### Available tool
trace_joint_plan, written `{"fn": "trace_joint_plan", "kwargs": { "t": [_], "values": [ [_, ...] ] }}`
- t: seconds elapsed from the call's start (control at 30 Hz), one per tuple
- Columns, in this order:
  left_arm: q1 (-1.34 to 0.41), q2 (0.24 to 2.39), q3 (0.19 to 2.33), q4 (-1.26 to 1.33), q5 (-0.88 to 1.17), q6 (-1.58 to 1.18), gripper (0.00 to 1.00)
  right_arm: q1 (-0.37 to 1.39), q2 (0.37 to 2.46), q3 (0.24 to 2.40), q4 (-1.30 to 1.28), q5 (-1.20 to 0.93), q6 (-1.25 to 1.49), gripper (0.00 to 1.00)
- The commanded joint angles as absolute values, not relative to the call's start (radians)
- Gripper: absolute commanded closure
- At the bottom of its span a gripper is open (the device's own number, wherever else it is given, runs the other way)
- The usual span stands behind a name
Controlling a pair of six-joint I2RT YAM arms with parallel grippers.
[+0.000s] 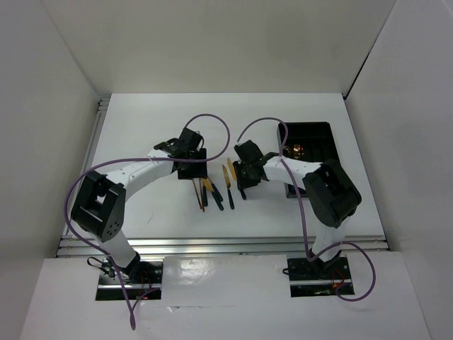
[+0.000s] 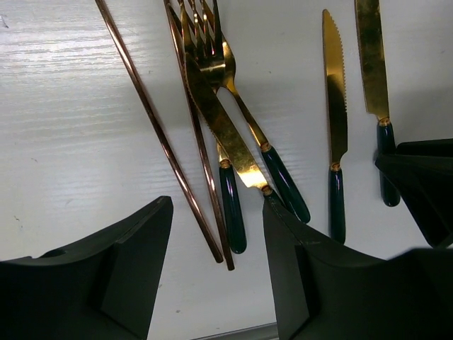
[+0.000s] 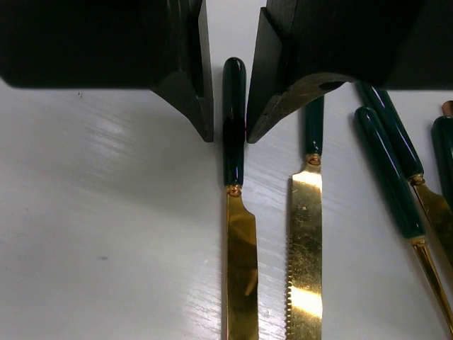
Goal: Sort the eating utensils into containers
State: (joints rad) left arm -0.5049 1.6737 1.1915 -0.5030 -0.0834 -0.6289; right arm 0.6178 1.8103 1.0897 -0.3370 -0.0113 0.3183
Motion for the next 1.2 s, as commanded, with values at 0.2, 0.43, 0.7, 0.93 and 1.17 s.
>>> {"fn": "trace_joint_plan", "kwargs": {
  "t": [0.2, 0.43, 0.7, 0.93, 1.17],
  "values": [
    [-0.506, 1.672, 1.241, -0.511, -0.116, -0.617, 0.32, 0.632, 1.868, 1.123, -0.38, 0.037, 0.327, 0.68],
    [-0.506, 1.663, 1.259, -0.529, -0.146, -0.607, 0.31, 0.664, 1.931, 1.166, -0.432, 0.116, 0.339, 0.81],
    [-0.506, 1.632, 1.269, -0.548, -0.199, -0.598, 0.28, 0.664, 1.942, 1.175, -0.446, 0.141, 0.35, 0.94],
    [-0.506, 1.605, 1.278, -0.557, -0.198, -0.598, 0.25, 0.643, 1.846, 1.342, -0.595, 0.199, 0.359, 1.0],
    [-0.463, 1.566, 1.269, -0.523, -0.169, -0.598, 0.23, 0.508, 1.658, 1.331, -0.541, 0.176, 0.25, 0.97]
  ]
}}
